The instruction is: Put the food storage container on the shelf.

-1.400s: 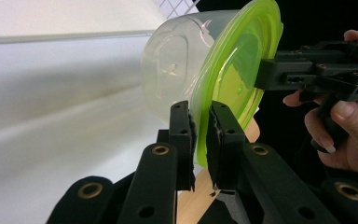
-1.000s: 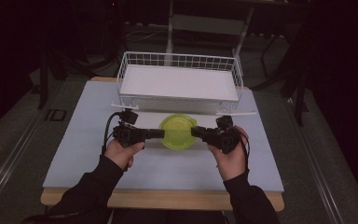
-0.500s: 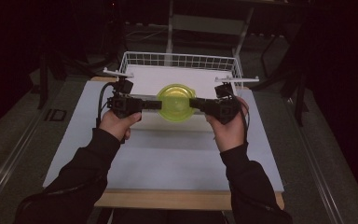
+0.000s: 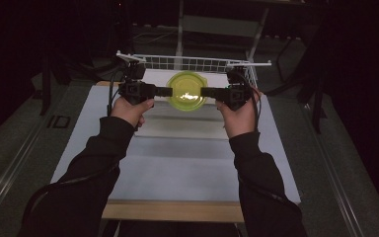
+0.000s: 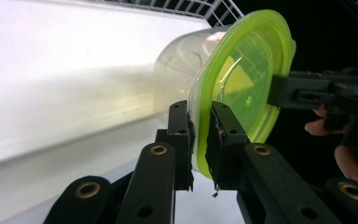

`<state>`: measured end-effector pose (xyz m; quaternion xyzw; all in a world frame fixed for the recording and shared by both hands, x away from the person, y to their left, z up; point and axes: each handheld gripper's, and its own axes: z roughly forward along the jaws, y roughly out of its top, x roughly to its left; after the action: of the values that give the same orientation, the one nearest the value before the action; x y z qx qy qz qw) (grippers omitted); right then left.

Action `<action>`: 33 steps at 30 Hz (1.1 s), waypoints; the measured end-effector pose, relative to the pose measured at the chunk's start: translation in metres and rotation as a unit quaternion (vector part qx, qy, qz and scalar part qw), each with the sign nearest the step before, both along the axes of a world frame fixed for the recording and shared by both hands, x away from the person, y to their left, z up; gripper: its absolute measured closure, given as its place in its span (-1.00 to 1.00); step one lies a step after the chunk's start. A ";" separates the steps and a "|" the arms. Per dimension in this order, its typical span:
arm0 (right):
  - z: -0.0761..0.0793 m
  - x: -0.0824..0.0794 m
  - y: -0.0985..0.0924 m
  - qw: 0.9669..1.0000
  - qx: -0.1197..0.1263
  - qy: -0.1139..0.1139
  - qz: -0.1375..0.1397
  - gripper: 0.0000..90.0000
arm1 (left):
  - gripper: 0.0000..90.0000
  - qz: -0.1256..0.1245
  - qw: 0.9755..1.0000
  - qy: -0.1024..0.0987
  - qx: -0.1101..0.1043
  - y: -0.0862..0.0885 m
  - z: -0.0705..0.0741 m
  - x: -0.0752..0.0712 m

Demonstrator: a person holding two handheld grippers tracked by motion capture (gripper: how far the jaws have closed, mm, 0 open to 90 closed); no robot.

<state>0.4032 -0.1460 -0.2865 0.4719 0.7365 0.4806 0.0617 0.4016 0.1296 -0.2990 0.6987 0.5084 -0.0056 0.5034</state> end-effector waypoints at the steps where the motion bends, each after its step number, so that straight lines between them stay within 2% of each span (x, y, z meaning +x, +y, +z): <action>1: 0.000 0.003 -0.001 1.000 0.010 0.007 0.001 0.80 | 0.80 0.001 1.000 -0.001 -0.002 0.000 0.000 0.002; 4: -0.001 0.008 -0.001 1.000 0.009 0.014 -0.001 0.79 | 0.79 0.004 1.000 -0.002 0.002 0.000 0.000 0.007; 5: -0.003 0.015 0.000 1.000 0.012 0.018 -0.004 0.80 | 0.79 0.006 1.000 0.003 0.002 0.000 -0.002 0.013; 6: -0.004 0.018 0.000 0.999 0.020 0.027 -0.003 0.80 | 0.79 0.005 1.000 0.007 -0.001 0.000 -0.003 0.016; 8: -0.006 0.021 -0.001 0.999 0.020 0.030 -0.004 0.79 | 0.79 0.005 1.000 0.012 -0.001 0.000 -0.004 0.019; 9: -0.010 0.026 -0.001 0.999 0.023 0.040 -0.008 0.79 | 0.79 0.008 1.000 0.017 0.001 0.000 -0.006 0.022; 13: -0.014 0.033 -0.001 0.998 0.031 0.055 -0.012 0.79 | 0.79 0.011 1.000 0.016 -0.002 -0.001 -0.008 0.027; 17: -0.014 0.035 -0.002 0.998 0.027 0.057 -0.013 0.79 | 0.78 0.009 1.000 0.022 -0.001 -0.002 -0.011 0.030; 18: -0.014 0.038 -0.002 0.998 0.020 0.064 -0.016 0.79 | 0.78 0.009 1.000 0.026 -0.005 -0.003 -0.014 0.033; 22: -0.014 0.043 -0.004 0.997 0.021 0.065 -0.021 0.79 | 0.72 0.009 1.000 0.021 -0.007 -0.005 -0.013 0.036; 23: -0.016 0.046 -0.006 0.996 0.032 0.076 -0.020 0.79 | 0.73 0.010 1.000 0.021 -0.009 -0.005 -0.013 0.038; 25: -0.017 0.048 -0.007 0.996 0.036 0.079 -0.019 0.79 | 0.72 0.010 1.000 0.017 -0.005 -0.006 -0.014 0.039; 28: -0.016 0.050 -0.008 0.996 0.032 0.081 -0.021 0.79 | 0.66 0.014 1.000 0.017 -0.004 -0.007 -0.015 0.040; 29: -0.015 0.053 -0.007 0.995 0.035 0.090 -0.017 0.79 | 0.59 0.013 1.000 0.017 0.000 -0.009 -0.016 0.041; 32: -0.014 0.058 -0.006 0.995 0.029 0.098 -0.011 0.76 | 0.59 0.017 1.000 0.016 0.004 -0.011 -0.016 0.042; 33: -0.015 0.059 -0.006 0.995 0.030 0.099 -0.014 0.67 | 0.59 0.018 1.000 0.019 0.000 -0.011 -0.016 0.044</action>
<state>0.4619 -0.1518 -0.3010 0.5294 0.7176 0.4521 -0.0187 0.4454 0.1188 -0.3153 0.6892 0.5300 -0.0097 0.4939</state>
